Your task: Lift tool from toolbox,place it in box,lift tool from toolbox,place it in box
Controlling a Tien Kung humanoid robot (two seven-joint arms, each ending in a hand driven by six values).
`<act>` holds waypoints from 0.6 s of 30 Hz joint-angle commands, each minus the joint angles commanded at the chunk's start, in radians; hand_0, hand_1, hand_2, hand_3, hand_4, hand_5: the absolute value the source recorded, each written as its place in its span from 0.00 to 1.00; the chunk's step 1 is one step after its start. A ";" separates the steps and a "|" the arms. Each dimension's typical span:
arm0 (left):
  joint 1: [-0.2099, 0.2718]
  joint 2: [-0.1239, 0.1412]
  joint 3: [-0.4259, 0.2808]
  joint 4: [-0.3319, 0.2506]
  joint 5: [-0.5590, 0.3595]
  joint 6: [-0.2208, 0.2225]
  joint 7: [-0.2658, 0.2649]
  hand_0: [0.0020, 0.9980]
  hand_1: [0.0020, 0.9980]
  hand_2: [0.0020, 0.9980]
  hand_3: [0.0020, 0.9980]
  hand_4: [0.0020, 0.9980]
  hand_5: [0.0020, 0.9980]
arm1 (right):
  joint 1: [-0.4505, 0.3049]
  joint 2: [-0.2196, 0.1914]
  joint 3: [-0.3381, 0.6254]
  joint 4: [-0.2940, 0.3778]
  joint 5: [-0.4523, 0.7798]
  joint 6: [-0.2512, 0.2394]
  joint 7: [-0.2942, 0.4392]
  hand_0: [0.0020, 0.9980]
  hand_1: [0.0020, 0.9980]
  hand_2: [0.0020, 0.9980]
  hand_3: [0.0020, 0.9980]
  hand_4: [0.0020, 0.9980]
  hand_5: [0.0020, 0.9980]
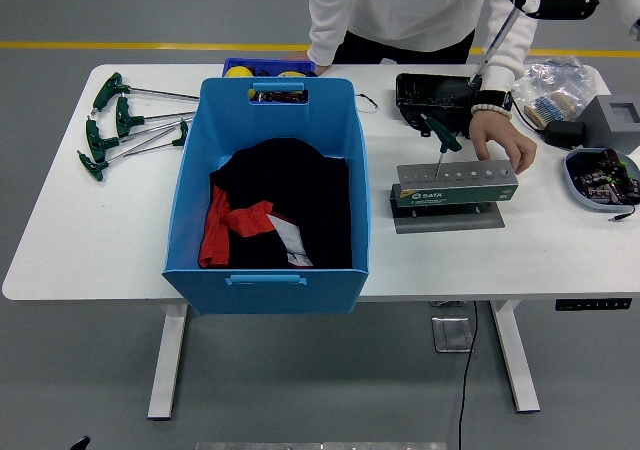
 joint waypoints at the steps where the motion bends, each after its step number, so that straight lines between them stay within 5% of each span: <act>1: 0.000 0.000 -0.001 0.000 0.001 0.000 0.000 0.76 0.75 0.77 0.65 0.69 0.59 | 0.001 0.002 -0.003 0.021 -0.002 -0.001 -0.002 0.05 0.00 0.00 0.00 0.67 0.36; 9: -0.001 -0.002 -0.012 -0.001 0.024 0.002 0.008 0.76 0.75 0.77 0.65 0.69 0.59 | 0.035 0.080 -0.131 0.213 0.005 0.000 -0.026 0.05 0.00 0.00 0.00 0.67 0.35; 18: -0.007 0.000 -0.024 -0.003 0.052 0.006 0.014 0.76 0.75 0.77 0.65 0.69 0.59 | 0.095 0.207 -0.340 0.200 0.047 -0.011 -0.028 0.05 0.00 0.00 0.00 0.66 0.34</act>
